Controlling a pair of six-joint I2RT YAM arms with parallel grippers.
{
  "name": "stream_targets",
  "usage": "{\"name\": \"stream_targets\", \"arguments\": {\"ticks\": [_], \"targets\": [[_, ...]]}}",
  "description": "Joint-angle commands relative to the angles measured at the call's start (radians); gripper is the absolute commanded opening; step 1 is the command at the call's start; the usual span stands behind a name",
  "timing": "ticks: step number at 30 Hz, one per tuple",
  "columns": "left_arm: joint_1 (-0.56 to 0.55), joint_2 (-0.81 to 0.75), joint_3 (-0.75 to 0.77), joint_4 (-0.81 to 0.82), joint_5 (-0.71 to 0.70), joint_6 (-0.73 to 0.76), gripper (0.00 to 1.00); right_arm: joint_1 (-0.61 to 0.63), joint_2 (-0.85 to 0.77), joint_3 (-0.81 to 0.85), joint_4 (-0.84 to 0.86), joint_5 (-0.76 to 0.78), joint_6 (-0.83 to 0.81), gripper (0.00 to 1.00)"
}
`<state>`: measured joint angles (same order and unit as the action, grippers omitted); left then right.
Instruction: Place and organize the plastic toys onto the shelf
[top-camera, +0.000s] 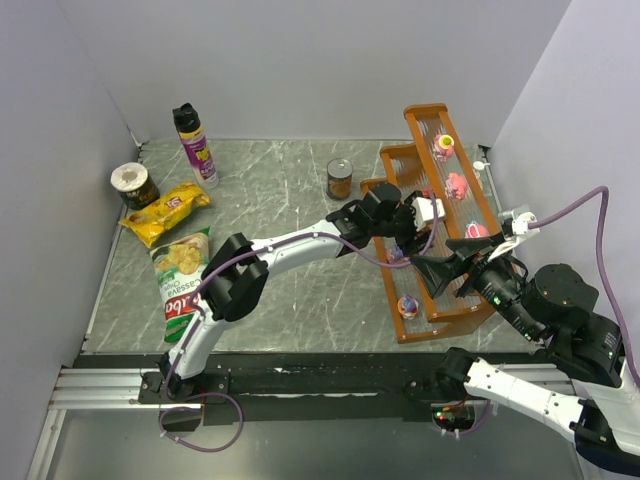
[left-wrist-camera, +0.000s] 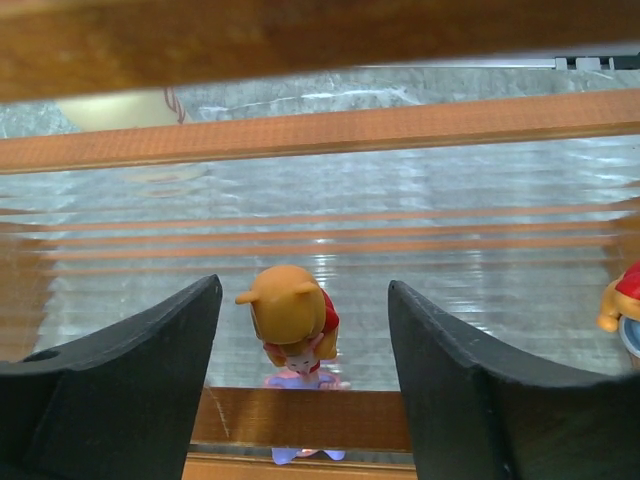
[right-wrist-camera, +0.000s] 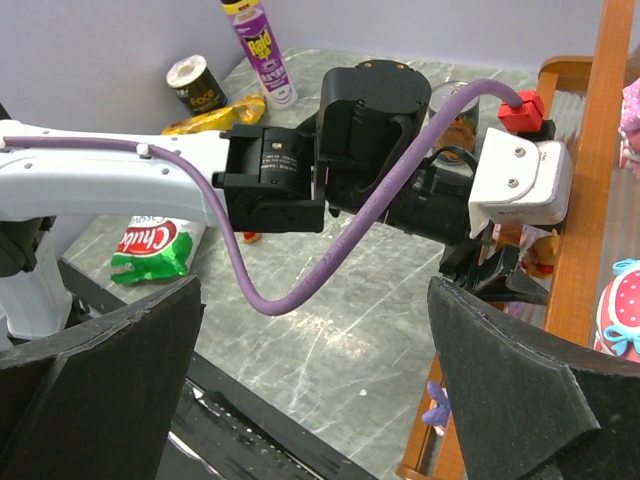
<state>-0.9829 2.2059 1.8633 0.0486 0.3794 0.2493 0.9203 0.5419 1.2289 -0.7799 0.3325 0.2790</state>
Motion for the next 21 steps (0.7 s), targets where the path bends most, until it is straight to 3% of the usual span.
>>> {"name": "stream_targets", "arguments": {"ticks": [1,12,21], "targets": [[0.001,-0.066,-0.044,0.046,0.021,0.001,0.74,0.002,0.012,0.034,0.002,0.017,-0.003,1.00],[0.016,-0.248,-0.277,0.212,-0.011,-0.031,0.86,0.000,0.012,0.029,-0.004,0.040,0.005,1.00],[0.023,-0.492,-0.602,0.373,-0.107,-0.120,0.92,0.002,0.012,0.023,-0.001,0.046,0.015,1.00]]}}
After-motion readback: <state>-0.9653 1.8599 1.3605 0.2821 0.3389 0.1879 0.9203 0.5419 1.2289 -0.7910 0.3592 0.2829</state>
